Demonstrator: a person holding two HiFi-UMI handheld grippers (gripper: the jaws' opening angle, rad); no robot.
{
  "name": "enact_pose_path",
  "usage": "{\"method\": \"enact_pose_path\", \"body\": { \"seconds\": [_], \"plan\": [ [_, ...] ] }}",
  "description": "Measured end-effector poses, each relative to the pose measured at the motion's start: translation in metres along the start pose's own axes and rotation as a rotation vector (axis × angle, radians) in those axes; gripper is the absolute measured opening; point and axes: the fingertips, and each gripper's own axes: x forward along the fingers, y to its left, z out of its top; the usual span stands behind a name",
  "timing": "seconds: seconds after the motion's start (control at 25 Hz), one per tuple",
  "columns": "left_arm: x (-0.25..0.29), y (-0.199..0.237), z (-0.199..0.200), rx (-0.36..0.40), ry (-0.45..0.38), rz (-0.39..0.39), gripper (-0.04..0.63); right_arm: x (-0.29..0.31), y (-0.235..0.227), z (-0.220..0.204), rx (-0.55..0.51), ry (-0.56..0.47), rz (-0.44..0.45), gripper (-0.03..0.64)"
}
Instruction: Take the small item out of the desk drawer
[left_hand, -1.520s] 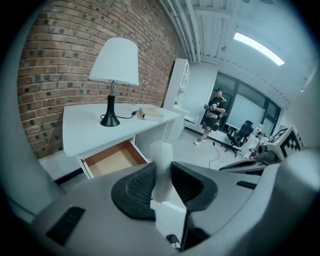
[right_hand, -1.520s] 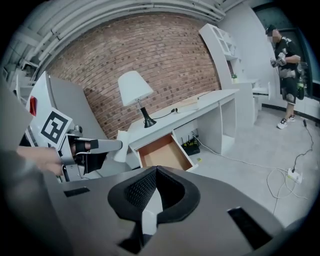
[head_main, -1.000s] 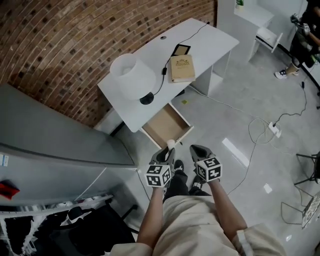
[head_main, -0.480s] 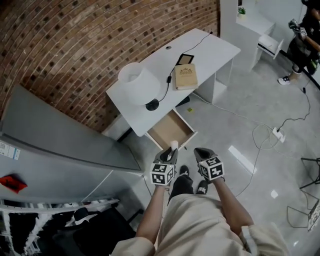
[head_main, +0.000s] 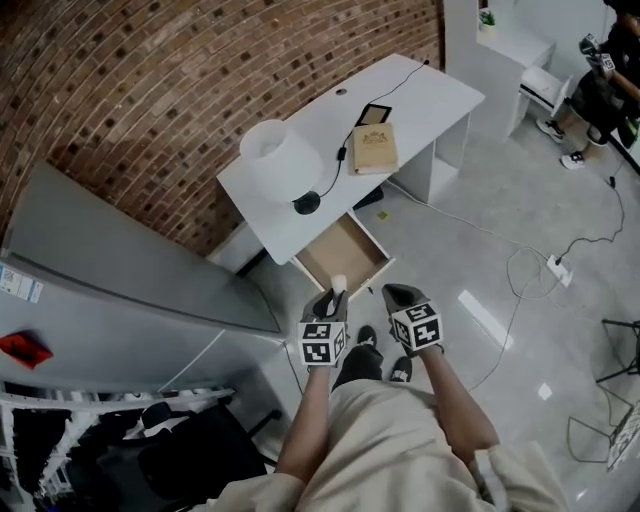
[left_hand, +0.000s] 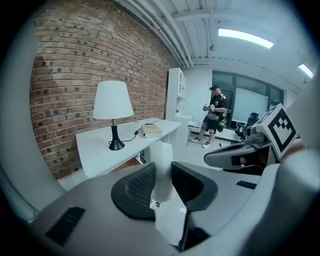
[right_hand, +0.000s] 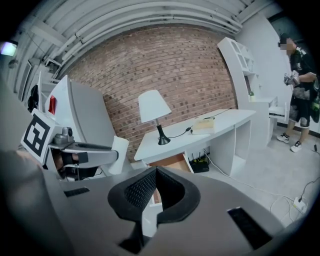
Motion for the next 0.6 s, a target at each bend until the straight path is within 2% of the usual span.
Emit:
{"method": "enact_pose_path", "body": {
  "seconds": [0.12, 0.28, 0.6],
  "plan": [
    [-0.008, -0.001, -0.002, -0.011, -0.005, -0.005, 0.115, 0.001, 0.010, 0.008, 0.009, -0.023, 0.026, 0.025],
    [-0.017, -0.006, -0.006, -0.062, -0.030, -0.019, 0.115, -0.004, 0.017, 0.004, 0.035, -0.009, 0.057, 0.025],
    [-0.019, -0.008, -0.010, -0.090, -0.052, -0.035, 0.115, -0.002, 0.027, -0.009, -0.029, 0.036, 0.077, 0.025]
  ]
}}
